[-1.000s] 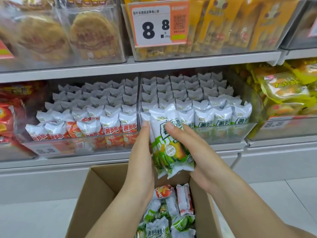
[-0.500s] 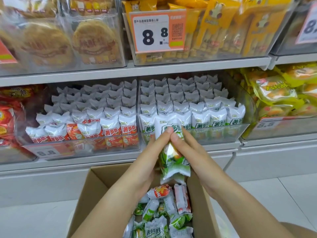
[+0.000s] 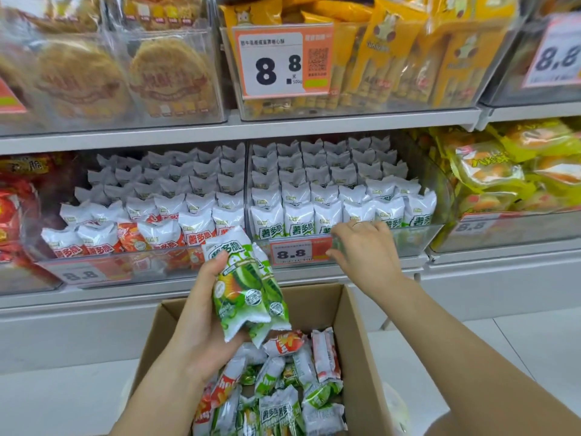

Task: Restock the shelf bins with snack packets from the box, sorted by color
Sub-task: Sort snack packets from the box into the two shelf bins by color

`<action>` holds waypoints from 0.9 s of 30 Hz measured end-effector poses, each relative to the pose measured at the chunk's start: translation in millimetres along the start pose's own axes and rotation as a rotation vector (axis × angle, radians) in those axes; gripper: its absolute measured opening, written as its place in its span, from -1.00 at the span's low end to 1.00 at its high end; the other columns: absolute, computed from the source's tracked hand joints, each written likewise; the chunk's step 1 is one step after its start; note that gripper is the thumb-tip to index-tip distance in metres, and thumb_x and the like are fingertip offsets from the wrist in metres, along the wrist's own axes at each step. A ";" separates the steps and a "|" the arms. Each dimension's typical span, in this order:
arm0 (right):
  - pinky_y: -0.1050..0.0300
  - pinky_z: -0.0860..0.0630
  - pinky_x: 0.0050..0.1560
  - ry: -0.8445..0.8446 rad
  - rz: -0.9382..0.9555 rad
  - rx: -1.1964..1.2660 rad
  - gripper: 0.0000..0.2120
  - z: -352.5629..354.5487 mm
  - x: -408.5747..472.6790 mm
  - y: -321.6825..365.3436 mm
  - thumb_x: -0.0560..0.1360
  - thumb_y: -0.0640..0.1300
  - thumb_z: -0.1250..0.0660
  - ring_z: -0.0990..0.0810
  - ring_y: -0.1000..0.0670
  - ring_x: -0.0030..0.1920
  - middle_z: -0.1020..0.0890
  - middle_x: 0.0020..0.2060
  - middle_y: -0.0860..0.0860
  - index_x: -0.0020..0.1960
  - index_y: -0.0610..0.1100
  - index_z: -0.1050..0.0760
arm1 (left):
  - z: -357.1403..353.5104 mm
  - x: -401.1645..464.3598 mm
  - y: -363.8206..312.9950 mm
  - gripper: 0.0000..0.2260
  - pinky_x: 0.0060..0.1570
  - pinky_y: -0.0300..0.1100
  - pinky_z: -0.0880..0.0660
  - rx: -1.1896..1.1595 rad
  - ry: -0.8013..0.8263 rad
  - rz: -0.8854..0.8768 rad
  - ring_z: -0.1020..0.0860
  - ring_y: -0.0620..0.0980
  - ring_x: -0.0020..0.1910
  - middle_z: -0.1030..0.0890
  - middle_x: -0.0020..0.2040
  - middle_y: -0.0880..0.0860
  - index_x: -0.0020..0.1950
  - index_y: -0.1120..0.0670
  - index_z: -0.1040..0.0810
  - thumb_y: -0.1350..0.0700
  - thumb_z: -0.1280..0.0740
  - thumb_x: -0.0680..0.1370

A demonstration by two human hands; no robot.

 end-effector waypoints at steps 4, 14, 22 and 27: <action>0.05 -0.09 0.09 -0.077 -0.021 -0.004 -0.73 2.8 9.1 -5.2 0.53 0.14 -0.27 -0.55 -0.05 0.05 -0.65 -0.06 0.02 0.11 -0.01 -0.51 | 13.7 -7.4 -5.9 -0.46 -0.03 -0.04 -0.56 0.009 -0.008 -0.024 -0.66 0.08 -0.11 -0.68 -0.03 0.12 -0.06 0.08 -0.73 -0.14 -0.63 0.04; 0.08 -0.10 0.06 -0.165 0.033 0.014 -0.76 8.0 6.3 -10.4 0.52 0.11 -0.32 -0.59 -0.05 -0.04 -0.68 -0.13 0.00 0.03 -0.03 -0.58 | 20.5 -27.2 -25.5 -0.57 0.03 0.00 -0.56 0.052 -0.061 -0.127 -0.65 0.07 -0.02 -0.67 0.05 0.10 -0.02 0.04 -0.72 -0.16 -0.52 0.21; 0.07 -0.13 0.05 -0.254 0.097 0.054 -0.78 27.7 9.4 -6.5 0.48 0.08 -0.38 -0.58 -0.08 -0.14 -0.67 -0.24 -0.01 -0.03 -0.07 -0.59 | 15.0 -29.4 -19.8 -0.67 -0.05 -0.02 -0.59 0.075 -0.063 -0.143 -0.65 0.07 -0.07 -0.67 0.01 0.12 -0.06 0.04 -0.72 -0.14 -0.37 0.36; 0.10 -0.11 0.00 -0.168 0.171 0.012 -0.81 24.7 -21.5 -4.1 0.49 0.08 -0.37 -0.59 -0.05 -0.19 -0.66 -0.27 0.01 -0.06 -0.04 -0.58 | 9.9 -33.1 -20.6 -0.68 -0.13 -0.05 -0.54 0.082 -0.040 -0.178 -0.65 0.03 -0.19 -0.67 -0.13 0.08 -0.20 0.01 -0.73 -0.13 -0.26 0.41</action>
Point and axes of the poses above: each hand's wrist, its own x-axis towards the middle knuckle, its own z-axis out of the back of the hand, y = z × x, the point moved 5 cm from there along x, towards the middle knuckle
